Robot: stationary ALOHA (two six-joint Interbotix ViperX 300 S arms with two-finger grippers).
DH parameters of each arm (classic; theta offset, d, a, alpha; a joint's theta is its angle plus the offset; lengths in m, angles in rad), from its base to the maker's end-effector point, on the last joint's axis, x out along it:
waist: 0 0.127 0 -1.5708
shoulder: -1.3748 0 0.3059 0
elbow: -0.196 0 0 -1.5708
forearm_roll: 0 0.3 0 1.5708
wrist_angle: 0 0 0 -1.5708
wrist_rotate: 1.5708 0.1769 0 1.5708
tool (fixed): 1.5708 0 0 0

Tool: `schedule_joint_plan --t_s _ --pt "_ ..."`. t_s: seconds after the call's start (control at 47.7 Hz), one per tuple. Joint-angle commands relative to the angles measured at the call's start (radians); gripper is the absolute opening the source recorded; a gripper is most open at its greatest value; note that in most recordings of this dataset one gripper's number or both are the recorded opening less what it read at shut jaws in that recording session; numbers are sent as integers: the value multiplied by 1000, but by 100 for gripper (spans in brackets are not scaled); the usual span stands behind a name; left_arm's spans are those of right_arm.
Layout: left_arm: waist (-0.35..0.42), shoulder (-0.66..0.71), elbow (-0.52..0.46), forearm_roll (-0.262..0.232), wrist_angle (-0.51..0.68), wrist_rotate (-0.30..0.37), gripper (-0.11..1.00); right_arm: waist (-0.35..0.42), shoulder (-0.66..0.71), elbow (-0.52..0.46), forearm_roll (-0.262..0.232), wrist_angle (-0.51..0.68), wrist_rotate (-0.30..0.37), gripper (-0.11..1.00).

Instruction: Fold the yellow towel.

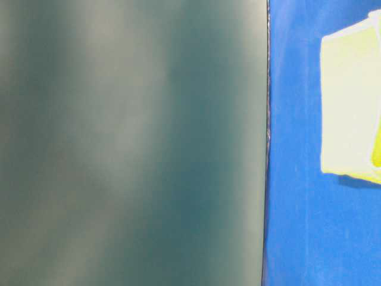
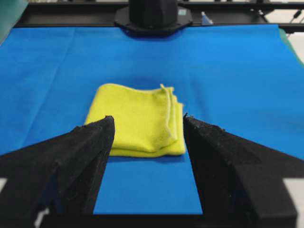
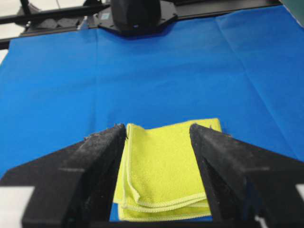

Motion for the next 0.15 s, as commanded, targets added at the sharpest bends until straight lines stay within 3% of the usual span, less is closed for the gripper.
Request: schedule_joint_plan --t_s 0.0,0.126 --pt "3 6 -12 0 -2 -3 58 -2 6 -17 0 -6 0 60" --pt "3 6 -12 -2 3 -5 58 -2 2 -17 0 -6 0 60"
